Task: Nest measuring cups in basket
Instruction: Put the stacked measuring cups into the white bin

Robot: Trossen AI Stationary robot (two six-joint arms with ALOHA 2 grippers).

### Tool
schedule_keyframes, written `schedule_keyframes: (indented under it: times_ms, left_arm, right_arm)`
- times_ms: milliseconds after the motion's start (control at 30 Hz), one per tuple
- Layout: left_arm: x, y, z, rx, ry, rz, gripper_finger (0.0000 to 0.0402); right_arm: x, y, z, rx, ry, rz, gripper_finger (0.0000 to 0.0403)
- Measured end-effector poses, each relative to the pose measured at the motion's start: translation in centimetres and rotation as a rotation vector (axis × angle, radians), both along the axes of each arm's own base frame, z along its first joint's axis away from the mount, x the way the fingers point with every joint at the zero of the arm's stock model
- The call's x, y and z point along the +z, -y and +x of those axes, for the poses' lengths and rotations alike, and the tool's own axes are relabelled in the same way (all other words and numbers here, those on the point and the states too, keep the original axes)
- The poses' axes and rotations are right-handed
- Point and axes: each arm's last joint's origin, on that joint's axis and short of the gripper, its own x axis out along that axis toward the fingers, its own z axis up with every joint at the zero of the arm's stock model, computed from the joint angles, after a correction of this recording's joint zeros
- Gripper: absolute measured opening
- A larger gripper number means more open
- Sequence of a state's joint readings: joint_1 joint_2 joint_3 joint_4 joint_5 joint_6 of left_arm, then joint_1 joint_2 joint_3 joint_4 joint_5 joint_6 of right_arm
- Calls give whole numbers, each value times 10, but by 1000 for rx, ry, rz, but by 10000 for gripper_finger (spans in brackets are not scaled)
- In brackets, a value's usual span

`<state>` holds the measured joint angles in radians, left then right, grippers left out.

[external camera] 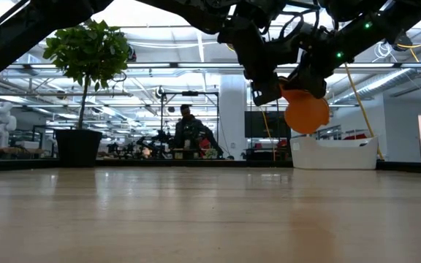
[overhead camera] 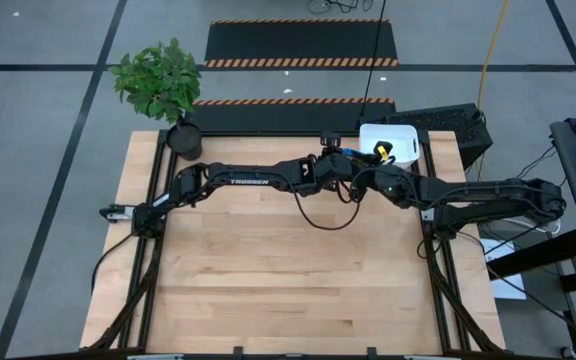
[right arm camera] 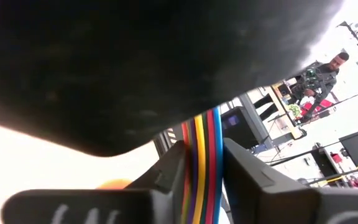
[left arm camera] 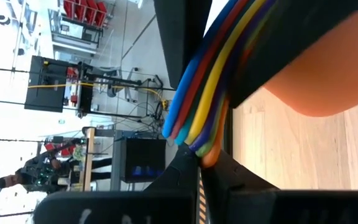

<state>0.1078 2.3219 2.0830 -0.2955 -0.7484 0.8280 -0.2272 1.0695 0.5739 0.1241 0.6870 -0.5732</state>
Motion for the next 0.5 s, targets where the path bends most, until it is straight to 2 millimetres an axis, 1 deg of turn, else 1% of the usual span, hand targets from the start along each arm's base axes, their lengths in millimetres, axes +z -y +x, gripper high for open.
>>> schedule_keyframes:
  times_ms: [100,167,233,333,500]
  left_arm:
    - [0,0,0,3,1,3,4]
    - [0,0,0,3,4,3,3]
    - [0,0,0,11,13,-2,11]
    - [1,-3,0,30,38,-19,40]
    - [0,-6,-1,57,80,-57,112]
  right_arm:
    - [0,0,0,-2,-1,-1,49]
    - [0,0,0,-2,0,-1,48]
    - [0,0,0,-4,3,2,48]
    - [0,0,0,-8,11,7,48]
    - [0,0,0,-5,11,12,48]
